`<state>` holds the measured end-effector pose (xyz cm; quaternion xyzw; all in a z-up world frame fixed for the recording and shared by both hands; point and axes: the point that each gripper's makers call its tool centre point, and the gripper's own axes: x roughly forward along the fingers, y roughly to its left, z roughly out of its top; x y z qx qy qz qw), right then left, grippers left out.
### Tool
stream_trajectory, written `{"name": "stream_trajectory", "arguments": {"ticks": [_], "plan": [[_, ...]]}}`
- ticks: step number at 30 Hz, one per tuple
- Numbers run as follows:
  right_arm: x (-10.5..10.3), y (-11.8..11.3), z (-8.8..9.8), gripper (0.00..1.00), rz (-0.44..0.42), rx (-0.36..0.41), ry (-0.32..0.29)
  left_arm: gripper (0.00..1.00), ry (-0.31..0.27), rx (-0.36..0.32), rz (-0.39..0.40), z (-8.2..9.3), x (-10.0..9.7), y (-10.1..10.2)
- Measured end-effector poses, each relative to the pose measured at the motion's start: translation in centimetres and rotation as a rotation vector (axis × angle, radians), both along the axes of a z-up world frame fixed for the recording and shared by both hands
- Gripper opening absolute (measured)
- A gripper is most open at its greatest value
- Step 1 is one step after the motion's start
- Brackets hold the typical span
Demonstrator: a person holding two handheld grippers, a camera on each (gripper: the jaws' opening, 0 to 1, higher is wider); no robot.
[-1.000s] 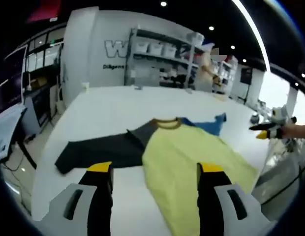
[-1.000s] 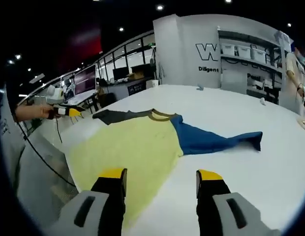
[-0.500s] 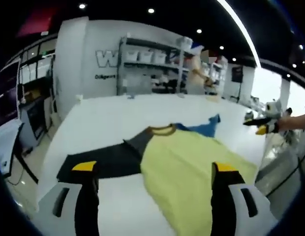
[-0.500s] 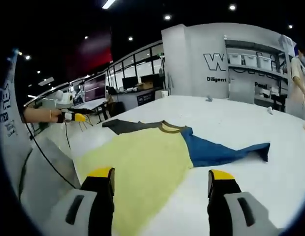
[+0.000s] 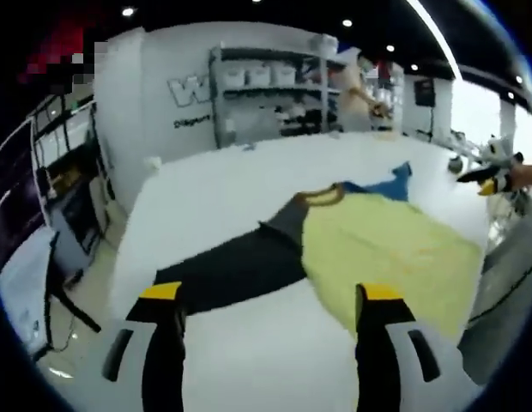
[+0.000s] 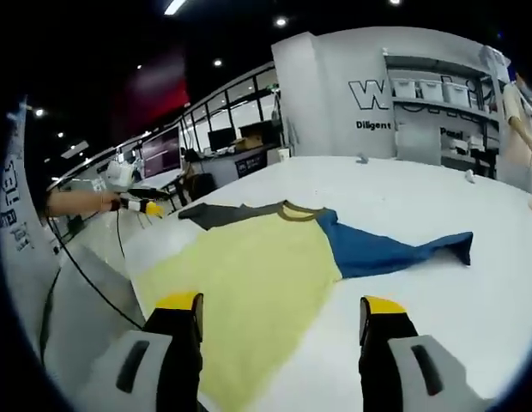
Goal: Fold the garment on the visible template until the final outline fits inside the template.
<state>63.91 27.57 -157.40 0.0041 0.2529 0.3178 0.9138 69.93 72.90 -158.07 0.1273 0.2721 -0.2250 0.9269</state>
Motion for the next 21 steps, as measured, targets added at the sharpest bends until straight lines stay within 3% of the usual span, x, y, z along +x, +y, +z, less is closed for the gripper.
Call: {"name": "stream_trajectory", "arguments": {"ticks": [3, 9, 11, 12, 14, 16, 21], "plan": [[-0.1, 0.3, -0.1, 0.71, -0.002, -0.009, 0.003, 0.75, 0.038, 0.103, -0.056, -0.8, -0.1, 0.9], [-0.2, 0.7, 0.1, 0.7, -0.01, -0.003, 0.009, 0.65, 0.054, 0.146, -0.053, -1.4, 0.8, 2.6], [-0.3, 0.9, -0.3, 0.7, -0.005, -0.023, 0.026, 0.57, 0.071, 0.218, -0.054, -2.1, 1.5, 4.7], [-0.4, 1.0, -0.5, 0.69, -0.003, -0.038, 0.035, 0.52, 0.085, 0.286, -0.047, -2.7, 1.8, 6.1], [-0.5, 1.2, -0.5, 0.68, 0.004, -0.044, 0.038, 0.52, 0.081, 0.35, -0.039, -3.0, 2.2, 7.6], [-0.7, 1.7, -0.4, 0.68, -0.002, -0.041, 0.042, 0.54, 0.104, 0.357, -0.046, -3.6, 2.2, 8.1], [-0.9, 2.2, -1.1, 0.65, -0.011, -0.034, 0.062, 0.38, 0.139, 0.358, -0.056, -4.9, 2.7, 9.4]]}}
